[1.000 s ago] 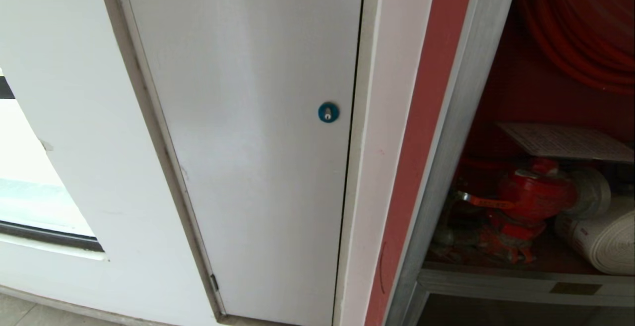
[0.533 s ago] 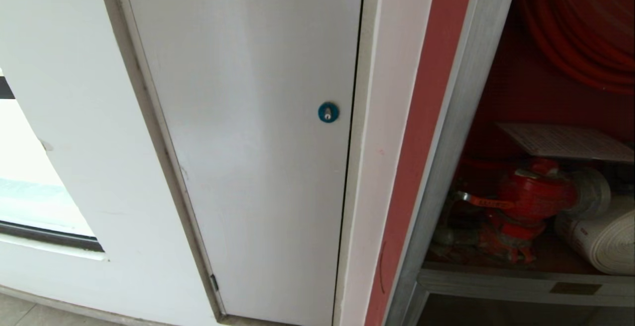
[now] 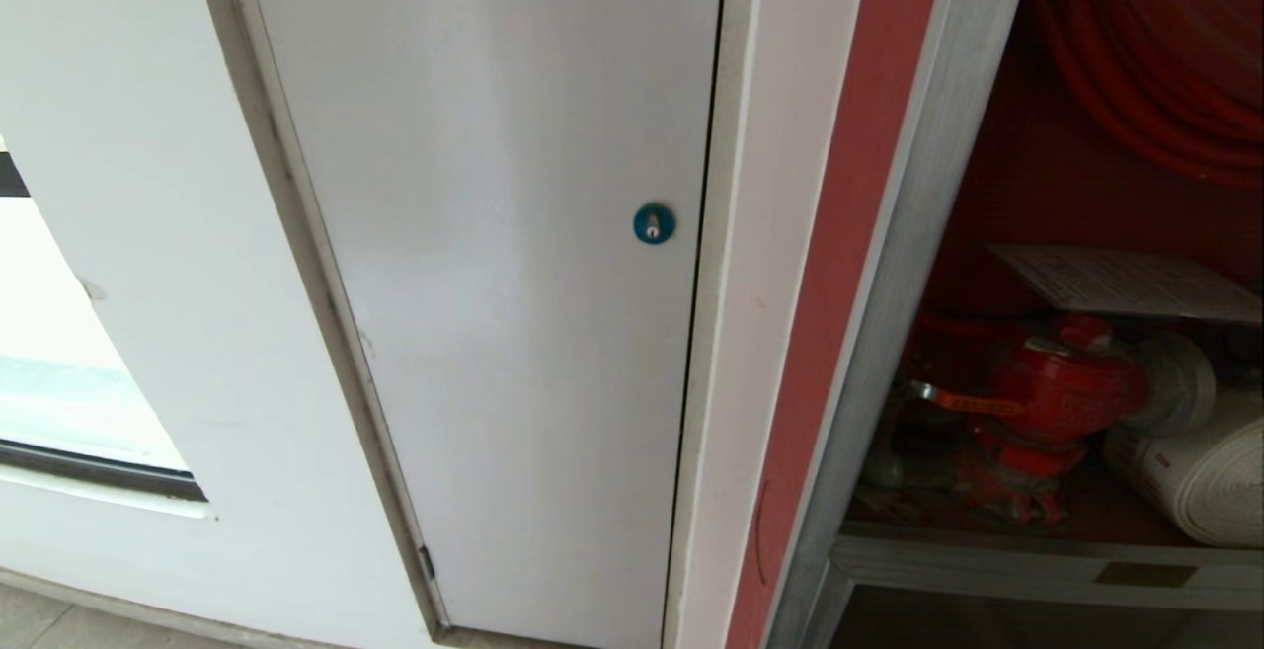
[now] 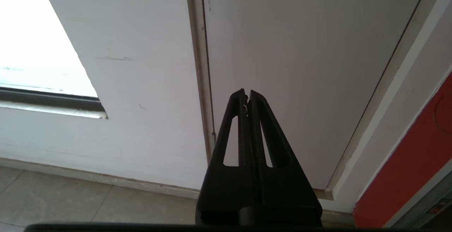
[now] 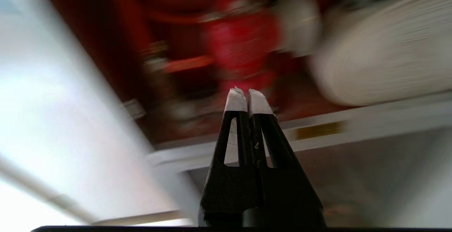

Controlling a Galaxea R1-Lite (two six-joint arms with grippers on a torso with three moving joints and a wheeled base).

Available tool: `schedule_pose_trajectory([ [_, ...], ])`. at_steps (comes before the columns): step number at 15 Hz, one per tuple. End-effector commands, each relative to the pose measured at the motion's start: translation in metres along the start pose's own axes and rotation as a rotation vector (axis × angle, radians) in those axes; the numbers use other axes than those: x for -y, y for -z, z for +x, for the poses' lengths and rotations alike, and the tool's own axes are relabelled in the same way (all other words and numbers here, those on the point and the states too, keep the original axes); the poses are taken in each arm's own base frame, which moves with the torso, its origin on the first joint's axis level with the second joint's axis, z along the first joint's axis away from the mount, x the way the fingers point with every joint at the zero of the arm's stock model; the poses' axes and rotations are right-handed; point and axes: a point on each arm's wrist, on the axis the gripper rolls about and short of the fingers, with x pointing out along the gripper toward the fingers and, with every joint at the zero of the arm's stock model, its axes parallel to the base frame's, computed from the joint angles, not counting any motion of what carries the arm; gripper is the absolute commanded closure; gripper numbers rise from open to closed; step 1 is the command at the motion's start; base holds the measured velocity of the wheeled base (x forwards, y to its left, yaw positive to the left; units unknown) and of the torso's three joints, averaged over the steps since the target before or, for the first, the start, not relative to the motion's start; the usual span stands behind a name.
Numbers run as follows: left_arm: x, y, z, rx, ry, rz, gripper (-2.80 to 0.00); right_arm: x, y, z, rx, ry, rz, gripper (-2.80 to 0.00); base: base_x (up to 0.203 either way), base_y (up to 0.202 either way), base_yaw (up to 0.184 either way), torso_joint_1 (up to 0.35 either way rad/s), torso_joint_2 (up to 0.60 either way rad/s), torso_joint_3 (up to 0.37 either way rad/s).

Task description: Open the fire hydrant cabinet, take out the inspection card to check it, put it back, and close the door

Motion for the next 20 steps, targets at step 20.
schedule_pose_trajectory([
  [20,0.000,0.001,0.000,-0.006,-0.001,0.000,0.00,-0.006,-0.079,0.092,-0.704,0.131,-1.593,0.00,0.000,0.000,0.000,0.000,0.00,0.000],
])
